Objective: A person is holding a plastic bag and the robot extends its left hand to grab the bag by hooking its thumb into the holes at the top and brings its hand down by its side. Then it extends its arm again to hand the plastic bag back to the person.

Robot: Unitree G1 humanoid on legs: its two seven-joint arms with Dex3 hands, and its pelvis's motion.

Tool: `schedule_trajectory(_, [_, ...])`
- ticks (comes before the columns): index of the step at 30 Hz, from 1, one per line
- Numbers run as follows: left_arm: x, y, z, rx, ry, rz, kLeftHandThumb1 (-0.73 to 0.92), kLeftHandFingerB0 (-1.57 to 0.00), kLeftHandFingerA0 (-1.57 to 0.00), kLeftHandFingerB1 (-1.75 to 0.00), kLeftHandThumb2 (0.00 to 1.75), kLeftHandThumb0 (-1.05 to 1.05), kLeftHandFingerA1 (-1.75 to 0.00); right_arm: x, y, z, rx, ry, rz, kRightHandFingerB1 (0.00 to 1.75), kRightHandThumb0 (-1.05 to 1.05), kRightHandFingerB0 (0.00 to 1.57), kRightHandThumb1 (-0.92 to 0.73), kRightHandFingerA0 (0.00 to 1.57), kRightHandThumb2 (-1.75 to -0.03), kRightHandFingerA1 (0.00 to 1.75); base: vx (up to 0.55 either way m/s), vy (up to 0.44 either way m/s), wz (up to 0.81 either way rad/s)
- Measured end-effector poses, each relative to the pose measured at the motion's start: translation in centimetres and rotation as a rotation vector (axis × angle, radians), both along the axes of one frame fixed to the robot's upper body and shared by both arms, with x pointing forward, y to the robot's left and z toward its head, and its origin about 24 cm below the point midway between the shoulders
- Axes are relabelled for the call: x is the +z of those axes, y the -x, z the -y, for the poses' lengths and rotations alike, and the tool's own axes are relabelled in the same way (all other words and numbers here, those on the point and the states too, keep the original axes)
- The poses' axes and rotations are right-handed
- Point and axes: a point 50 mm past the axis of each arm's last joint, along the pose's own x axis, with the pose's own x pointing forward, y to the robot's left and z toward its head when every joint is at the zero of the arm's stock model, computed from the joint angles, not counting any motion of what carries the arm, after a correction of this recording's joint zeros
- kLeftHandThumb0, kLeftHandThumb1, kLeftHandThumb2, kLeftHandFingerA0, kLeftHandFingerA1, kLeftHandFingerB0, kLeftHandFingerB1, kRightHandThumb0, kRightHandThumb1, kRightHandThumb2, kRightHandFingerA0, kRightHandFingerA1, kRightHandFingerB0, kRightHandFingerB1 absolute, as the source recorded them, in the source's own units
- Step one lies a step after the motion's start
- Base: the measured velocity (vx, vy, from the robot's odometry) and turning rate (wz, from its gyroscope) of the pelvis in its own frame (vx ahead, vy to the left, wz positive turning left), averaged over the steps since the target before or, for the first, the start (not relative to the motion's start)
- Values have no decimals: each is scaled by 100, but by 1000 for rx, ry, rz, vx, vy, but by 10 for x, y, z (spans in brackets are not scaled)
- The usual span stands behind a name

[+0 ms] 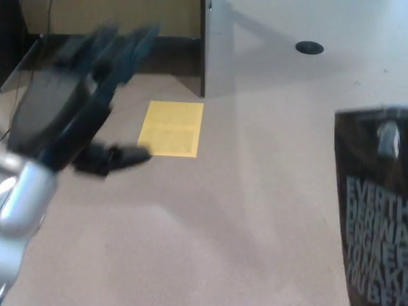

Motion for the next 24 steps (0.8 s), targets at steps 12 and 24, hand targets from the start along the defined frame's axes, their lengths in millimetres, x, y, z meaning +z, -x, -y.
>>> schedule_trajectory(12, [-164, 58, -95, 324, 120, -516, 46, -18, -23, -39, 74, -56, -44, -1, 2, 0, -2, -1, -4, 41, -35, 61, -64, 67, -60, 46, 0, 0, 0])
schedule_trajectory(24, [-245, 133, -140, 592, 160, -755, 61, -34, -45, -33, 59, -42, -39, -4, 6, 0, -2, -1, -17, 41, -36, 61, -65, 67, -61, 46, 0, 0, 0])
